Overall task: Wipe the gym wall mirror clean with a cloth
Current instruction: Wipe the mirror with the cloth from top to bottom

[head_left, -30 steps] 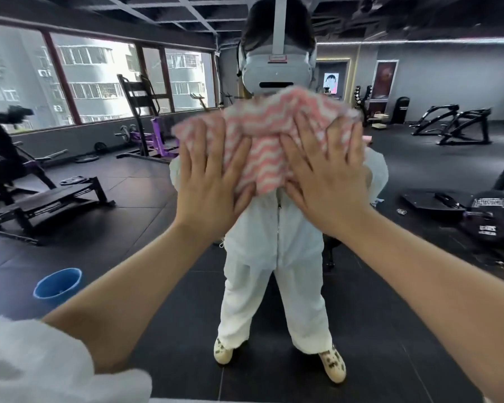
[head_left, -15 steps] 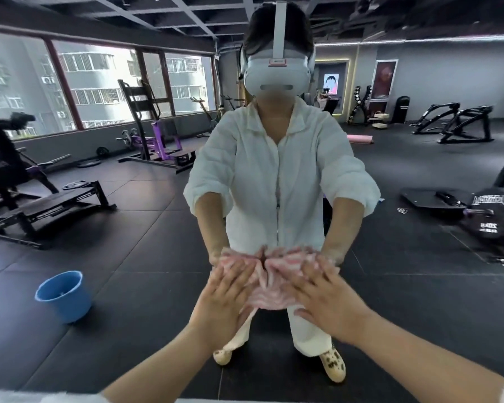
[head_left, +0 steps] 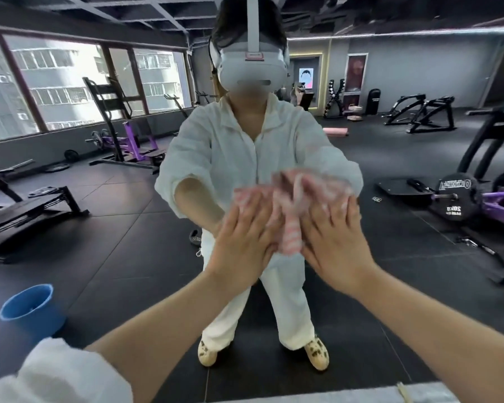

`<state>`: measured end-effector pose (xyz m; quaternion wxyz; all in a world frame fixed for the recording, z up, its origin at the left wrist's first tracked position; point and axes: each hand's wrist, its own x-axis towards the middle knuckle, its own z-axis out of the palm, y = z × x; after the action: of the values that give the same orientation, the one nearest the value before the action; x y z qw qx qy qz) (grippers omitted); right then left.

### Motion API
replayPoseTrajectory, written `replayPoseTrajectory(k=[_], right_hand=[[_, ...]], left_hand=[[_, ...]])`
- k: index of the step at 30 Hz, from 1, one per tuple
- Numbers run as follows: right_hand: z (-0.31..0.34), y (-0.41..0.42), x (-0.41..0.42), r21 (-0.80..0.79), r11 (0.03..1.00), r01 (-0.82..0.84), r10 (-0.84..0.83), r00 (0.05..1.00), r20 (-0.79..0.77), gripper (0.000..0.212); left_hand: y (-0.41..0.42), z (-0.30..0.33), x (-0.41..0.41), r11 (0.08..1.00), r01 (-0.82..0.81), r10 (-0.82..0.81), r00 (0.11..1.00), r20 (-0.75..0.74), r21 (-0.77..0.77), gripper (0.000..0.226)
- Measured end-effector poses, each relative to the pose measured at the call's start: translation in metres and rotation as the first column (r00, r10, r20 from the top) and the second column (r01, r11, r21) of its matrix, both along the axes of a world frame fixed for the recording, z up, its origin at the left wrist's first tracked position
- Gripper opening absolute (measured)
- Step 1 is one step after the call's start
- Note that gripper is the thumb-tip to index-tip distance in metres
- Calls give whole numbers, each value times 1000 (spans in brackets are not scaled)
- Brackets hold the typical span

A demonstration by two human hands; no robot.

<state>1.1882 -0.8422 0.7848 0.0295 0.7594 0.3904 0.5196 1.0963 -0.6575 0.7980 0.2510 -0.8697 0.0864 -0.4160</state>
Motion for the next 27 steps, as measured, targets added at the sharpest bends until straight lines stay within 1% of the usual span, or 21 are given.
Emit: replayPoseTrajectory(k=[1,2,3,4,5,6,7,8,9,11,12,14,17,18,20,22,24,25,27], right_hand=[[-29,-10,-1,-100,995,18,-21,999,-25,65],[-57,-23,-2,-213,976,37,-46,998,-42,63],[-81,-35,-4,-320,947,41,-64,996,-60,62],[-100,-46,-7,-423,905,44,-92,991,-95,62],[-112,-56,-10,-501,864,41,-127,982,-140,65],[-118,-64,-13,-544,838,38,-164,969,-184,67],[-116,-74,-11,-557,830,38,-187,959,-213,68],[-111,-76,-10,-539,842,25,-167,962,-217,68],[-100,-80,-4,-496,868,23,-141,970,-200,65],[-62,-88,10,-339,940,47,-112,979,-173,64],[-37,-94,19,-243,968,68,-108,982,-152,63],[18,-108,37,-70,992,106,-113,989,-93,61],[91,-129,57,138,984,114,-103,991,-84,63],[106,-137,62,174,979,110,-94,991,-96,65],[119,-148,68,192,978,84,-66,993,-101,66],[106,-156,72,177,983,46,-35,998,-60,63],[72,-168,77,125,992,18,-15,1000,-25,60],[49,-175,79,67,997,23,-22,1000,-16,60],[-2,-194,82,-106,993,56,-59,998,-24,59]], left_hand=[[-3,-19,-6,998,-20,27,992,-120,55,60],[-7,-36,-9,989,-28,64,966,-252,143,58],[-12,-56,-13,963,-71,180,887,-425,260,59],[-15,-74,-18,948,-72,245,786,-568,309,65],[-17,-88,-21,954,-39,222,756,-616,297,73],[-19,-100,-20,957,24,157,794,-588,289,81],[-24,-104,-17,956,19,157,809,-567,292,84],[-23,-103,-16,960,11,143,840,-523,279,80],[-27,-92,-9,963,22,101,894,-437,269,72],[-41,-58,10,978,84,-36,968,-247,189,60],[-53,-33,19,987,100,-77,981,-176,129,60],[-81,19,42,991,117,-116,993,-28,62,60],[-114,91,69,996,88,-81,979,190,-31,62],[-124,109,77,994,86,-68,968,241,-63,62],[-139,129,85,989,87,-52,961,270,-120,63],[-152,118,91,994,57,-33,972,233,-96,66],[-162,80,97,999,40,-39,987,153,-4,66],[-164,56,97,998,46,-51,992,116,46,65],[-168,2,94,988,67,-72,997,28,139,67]])
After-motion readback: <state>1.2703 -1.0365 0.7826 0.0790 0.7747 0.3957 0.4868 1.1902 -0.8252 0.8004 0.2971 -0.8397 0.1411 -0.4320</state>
